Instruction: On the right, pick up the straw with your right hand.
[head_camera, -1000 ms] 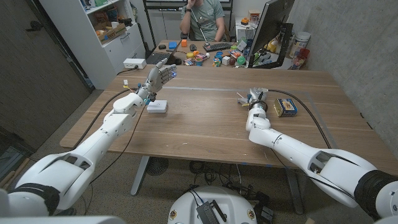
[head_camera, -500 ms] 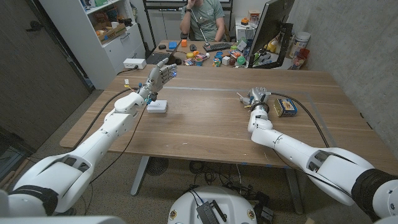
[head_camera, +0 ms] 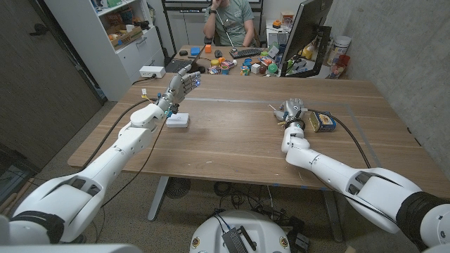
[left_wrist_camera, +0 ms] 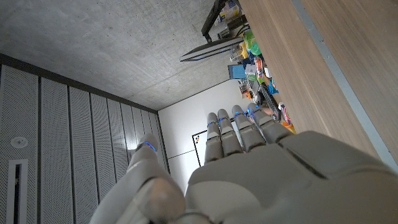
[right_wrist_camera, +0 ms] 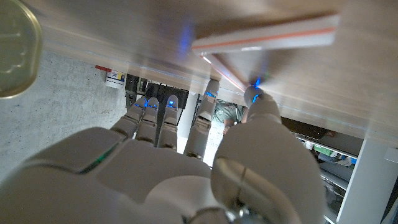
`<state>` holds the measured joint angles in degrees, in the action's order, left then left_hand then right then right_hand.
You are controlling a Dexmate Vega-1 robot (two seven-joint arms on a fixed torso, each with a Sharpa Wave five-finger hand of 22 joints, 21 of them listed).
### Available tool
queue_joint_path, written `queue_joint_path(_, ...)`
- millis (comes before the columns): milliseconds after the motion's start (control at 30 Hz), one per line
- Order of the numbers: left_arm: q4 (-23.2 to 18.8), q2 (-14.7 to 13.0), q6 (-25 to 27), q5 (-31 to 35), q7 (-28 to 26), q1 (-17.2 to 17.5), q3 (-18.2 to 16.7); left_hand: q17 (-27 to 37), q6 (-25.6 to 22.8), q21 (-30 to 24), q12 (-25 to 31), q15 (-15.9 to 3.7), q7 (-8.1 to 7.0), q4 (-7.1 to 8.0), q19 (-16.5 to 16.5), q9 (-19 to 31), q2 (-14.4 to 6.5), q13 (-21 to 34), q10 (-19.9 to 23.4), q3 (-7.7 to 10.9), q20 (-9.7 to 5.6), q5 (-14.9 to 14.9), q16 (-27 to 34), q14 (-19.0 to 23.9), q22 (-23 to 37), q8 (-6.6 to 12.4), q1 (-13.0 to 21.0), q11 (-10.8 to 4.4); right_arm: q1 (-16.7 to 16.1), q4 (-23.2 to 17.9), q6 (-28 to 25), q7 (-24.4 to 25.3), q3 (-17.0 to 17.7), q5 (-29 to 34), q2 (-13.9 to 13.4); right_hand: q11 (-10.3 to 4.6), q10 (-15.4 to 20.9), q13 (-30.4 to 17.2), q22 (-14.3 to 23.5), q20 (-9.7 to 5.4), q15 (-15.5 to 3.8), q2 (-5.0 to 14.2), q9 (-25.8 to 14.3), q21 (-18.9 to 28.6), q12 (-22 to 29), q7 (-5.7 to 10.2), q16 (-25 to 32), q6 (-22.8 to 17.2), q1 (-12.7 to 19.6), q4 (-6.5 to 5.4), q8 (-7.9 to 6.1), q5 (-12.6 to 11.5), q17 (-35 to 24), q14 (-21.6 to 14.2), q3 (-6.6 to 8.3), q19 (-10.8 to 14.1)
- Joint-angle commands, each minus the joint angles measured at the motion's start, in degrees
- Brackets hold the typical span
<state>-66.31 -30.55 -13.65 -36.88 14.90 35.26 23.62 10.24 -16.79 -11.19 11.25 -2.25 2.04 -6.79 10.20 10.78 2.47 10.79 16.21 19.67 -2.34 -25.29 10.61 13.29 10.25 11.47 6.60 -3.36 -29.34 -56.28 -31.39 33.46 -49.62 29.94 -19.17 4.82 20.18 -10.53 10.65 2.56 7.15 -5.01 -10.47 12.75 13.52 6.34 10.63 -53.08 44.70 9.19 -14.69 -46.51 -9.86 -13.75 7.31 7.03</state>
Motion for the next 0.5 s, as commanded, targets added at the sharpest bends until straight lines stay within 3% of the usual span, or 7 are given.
queue_joint_path(33, -0.86, -0.05, -0.02, -0.40, -0.70, 0.71, -0.49, 0.17, -0.09, 0.24, -0.04, -0.81, 0.08, 0.00, -0.24, 0.25, -0.32, 0.14, -0.27, -0.28, -1.60, 0.05, -0.02, -0.30, 0.20, 0.14, 0.17, 0.06, 0.40, 1.35, 0.84, -0.22, -1.05, 1.22, -0.21, -0.33, 0.97, -0.10, 0.19, -0.04, -0.13, -0.08, -0.14, 0.46, 0.27, 1.52, 0.19, -3.60, 1.86, 0.37, -0.87, -0.75, -0.18, -0.88, -0.23, 0.78)
queue_joint_path(500, -1.99, -0.65, 0.09, -0.70, -1.61, 1.58, -1.09, 0.18, -0.18, 0.23, -0.07, -0.84, 0.18, 0.02, -0.65, 0.26, -0.34, 0.14, -0.57, -0.37, -1.69, 0.06, -0.04, -0.65, 0.21, 0.17, 0.11, -0.15, 1.98, 5.27, 2.68, 1.75, -1.22, 1.62, 1.44, -0.82, 2.31, -0.07, 0.24, -0.46, -0.72, 0.01, -0.12, 0.56, 0.42, 2.81, 0.19, -8.38, 4.55, 0.09, -1.83, -1.62, -0.28, -1.67, -0.56, 1.80)
